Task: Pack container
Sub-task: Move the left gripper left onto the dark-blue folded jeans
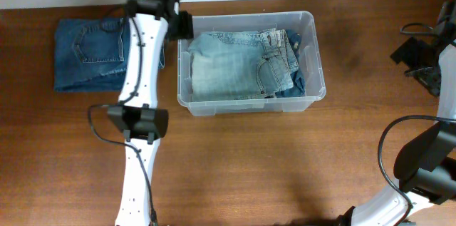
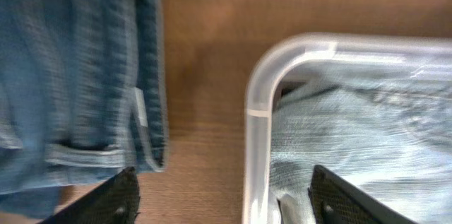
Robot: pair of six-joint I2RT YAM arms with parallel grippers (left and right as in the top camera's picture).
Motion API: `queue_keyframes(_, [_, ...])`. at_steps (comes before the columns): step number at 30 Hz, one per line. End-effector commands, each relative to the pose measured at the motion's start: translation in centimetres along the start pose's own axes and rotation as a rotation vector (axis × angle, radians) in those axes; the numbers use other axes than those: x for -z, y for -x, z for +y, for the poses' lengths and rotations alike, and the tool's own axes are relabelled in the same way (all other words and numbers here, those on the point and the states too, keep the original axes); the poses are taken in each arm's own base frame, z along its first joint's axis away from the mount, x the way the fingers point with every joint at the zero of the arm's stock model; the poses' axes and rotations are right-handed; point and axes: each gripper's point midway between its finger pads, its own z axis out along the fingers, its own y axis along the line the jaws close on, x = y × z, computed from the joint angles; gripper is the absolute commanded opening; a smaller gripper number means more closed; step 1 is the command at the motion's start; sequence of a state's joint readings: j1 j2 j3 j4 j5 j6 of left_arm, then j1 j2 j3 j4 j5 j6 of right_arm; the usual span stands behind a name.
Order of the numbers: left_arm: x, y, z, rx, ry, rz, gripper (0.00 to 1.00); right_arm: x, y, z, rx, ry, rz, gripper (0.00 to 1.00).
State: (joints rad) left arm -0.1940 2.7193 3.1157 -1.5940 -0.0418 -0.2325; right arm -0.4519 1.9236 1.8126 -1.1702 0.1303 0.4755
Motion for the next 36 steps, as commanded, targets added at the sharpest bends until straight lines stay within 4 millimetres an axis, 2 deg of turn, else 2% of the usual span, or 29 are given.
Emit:
queue_keyframes(1, [7.6, 3.1, 1.8, 0.034, 0.000, -0.182, 0.97, -0.1, 0.0, -0.2, -0.012, -0.012, -0.003, 0.98])
queue_keyframes(3, [8.7, 3.9, 3.4, 0.056, 0.046, -0.227, 0.99, -0.1, 0.0, -0.2, -0.012, -0.012, -0.003, 0.98])
queue_keyframes(6, [9.6, 5.1, 7.1, 0.104, 0.151, -0.279, 0.99, -0.1, 0.0, -0.2, -0.012, -0.012, -0.003, 0.98])
queue_keyframes(9, [9.4, 5.6, 10.0, 0.079, 0.197, -0.284, 0.99, -0.1, 0.0, -0.2, -0.012, -0.012, -0.003, 0.98])
queue_keyframes(17, [9.6, 6.8, 21.3, 0.221, 0.295, -0.331, 0.99, -0.1, 0.0, -0.2, -0.012, -0.012, -0.003, 0.98])
queue_keyframes(20, [9.5, 6.5, 24.3, 0.180, 0.283, -0.320, 0.99, -0.1, 0.0, -0.2, -0.012, -0.012, -0.003, 0.98])
queue_keyframes(25, [7.8, 5.5, 28.1, 0.137, 0.211, -0.285, 0.99, -0.1, 0.0, -0.2, -0.012, -0.012, -0.003, 0.98])
queue_keyframes(30, [4.2, 3.6, 31.7, 0.094, 0.149, -0.221, 0.96, -0.1, 0.0, -0.2, -0.012, -0.012, -0.003, 0.98])
queue_keyframes(36, [1.2, 1.7, 35.4, 0.169, 0.075, -0.201, 0.99, -0.1, 0.0, -0.2, -0.012, -0.012, -0.003, 0.98])
